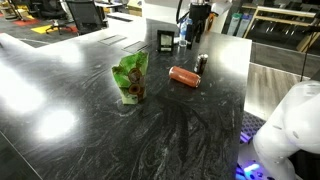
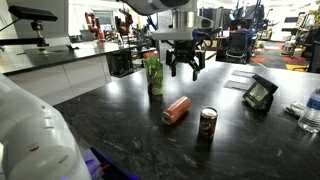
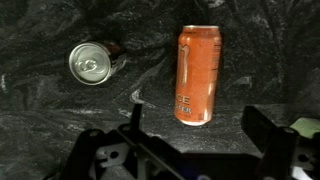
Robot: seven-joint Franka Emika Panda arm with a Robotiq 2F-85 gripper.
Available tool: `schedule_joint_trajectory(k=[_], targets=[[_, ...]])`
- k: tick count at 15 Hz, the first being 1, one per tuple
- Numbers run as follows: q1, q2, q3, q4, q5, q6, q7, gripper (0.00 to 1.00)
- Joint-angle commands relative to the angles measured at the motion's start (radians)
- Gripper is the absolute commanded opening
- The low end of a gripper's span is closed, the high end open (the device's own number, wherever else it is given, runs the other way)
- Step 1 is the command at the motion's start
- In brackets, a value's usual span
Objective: Move the orange can, then put the black can upright
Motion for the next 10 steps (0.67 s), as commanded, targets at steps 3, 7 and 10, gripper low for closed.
schedule_joint_trajectory(k=[3, 7, 10], targets=[[0.01, -0.019, 0.028, -0.094, -0.004, 0.144, 0.013, 1.0], [0.029, -0.024, 0.037, -0.134, -0.015, 0.194, -0.059, 1.0], [0.054, -0.036, 0.025, -0.146, -0.029, 0.153, -0.213, 1.0]])
